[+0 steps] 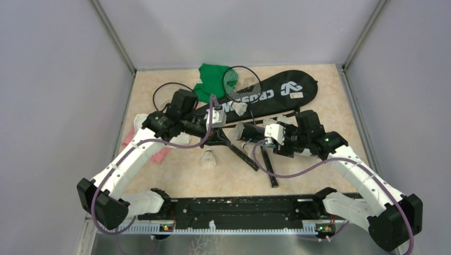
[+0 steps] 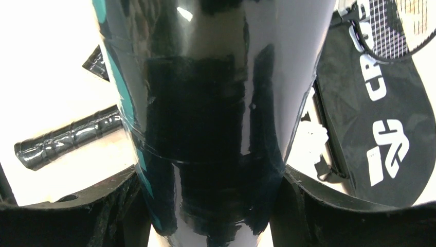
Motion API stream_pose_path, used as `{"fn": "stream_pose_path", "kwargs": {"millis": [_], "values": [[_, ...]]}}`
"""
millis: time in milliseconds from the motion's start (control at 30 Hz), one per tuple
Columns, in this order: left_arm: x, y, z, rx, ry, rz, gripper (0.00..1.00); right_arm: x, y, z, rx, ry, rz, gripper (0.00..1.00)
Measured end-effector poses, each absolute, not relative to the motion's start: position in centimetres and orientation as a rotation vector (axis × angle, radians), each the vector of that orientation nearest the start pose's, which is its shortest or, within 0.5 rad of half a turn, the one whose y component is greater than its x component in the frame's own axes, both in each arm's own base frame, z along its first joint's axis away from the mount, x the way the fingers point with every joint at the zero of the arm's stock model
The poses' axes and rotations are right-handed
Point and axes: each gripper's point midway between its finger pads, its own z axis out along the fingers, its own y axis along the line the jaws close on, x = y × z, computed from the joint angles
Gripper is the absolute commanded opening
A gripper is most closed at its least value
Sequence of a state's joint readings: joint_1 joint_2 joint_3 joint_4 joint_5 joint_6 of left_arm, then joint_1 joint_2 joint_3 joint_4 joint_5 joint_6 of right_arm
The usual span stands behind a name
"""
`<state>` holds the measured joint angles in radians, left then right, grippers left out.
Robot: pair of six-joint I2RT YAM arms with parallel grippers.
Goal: Pack up the badminton gear
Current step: Open the lid of the shuttle tube, then place the lid at the center of the board.
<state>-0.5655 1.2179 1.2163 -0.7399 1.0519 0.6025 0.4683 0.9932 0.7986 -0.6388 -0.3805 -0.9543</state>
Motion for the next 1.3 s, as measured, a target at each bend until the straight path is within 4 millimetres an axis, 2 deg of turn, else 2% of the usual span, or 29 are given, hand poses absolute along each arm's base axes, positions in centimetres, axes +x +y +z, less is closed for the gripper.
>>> {"fn": "stream_pose_path", "kwargs": {"millis": [200, 367, 433, 467, 567, 733, 833, 1033, 1200, 1300], "values": [[18.1, -24.9, 26.1, 1.586, 1.508, -0.922, 0.00, 23.9, 15.1, 14.7, -1.542, 1.744, 0.201, 0.23], [19.7, -21.6, 24.2, 1.601, 1.627, -0.679, 0.00, 24.6, 15.0, 15.1, -1.426, 1.805, 0.206, 0.25], [20.1, -20.0, 22.7, 1.606, 1.678, -0.592, 0.00, 24.9, 15.1, 15.4, -1.385, 1.816, 0.213, 0.25], [20.1, -19.2, 21.6, 1.610, 1.715, -0.552, 0.00, 25.0, 15.2, 15.5, -1.365, 1.819, 0.219, 0.26], [19.6, -16.0, 16.3, 1.642, 1.869, -0.434, 0.00, 25.4, 15.6, 16.0, -1.313, 1.820, 0.242, 0.26], [17.6, -11.6, 8.2, 1.707, 2.084, -0.312, 0.05, 25.9, 16.2, 16.4, -1.247, 1.830, 0.278, 0.26], [17.0, -9.6, 5.3, 1.726, 2.152, -0.238, 0.08, 26.1, 16.4, 16.5, -1.217, 1.842, 0.292, 0.26], [17.9, -8.1, 3.4, 1.704, 2.165, -0.143, 0.20, 26.3, 16.4, 16.7, -1.189, 1.845, 0.300, 0.25], [18.1, -7.6, 2.2, 1.708, 2.157, -0.099, 0.24, 26.3, 16.4, 16.7, -1.187, 1.846, 0.300, 0.26], [18.2, -7.5, 1.8, 1.709, 2.161, -0.087, 0.38, 26.3, 16.4, 16.7, -1.187, 1.847, 0.299, 0.26]]}}
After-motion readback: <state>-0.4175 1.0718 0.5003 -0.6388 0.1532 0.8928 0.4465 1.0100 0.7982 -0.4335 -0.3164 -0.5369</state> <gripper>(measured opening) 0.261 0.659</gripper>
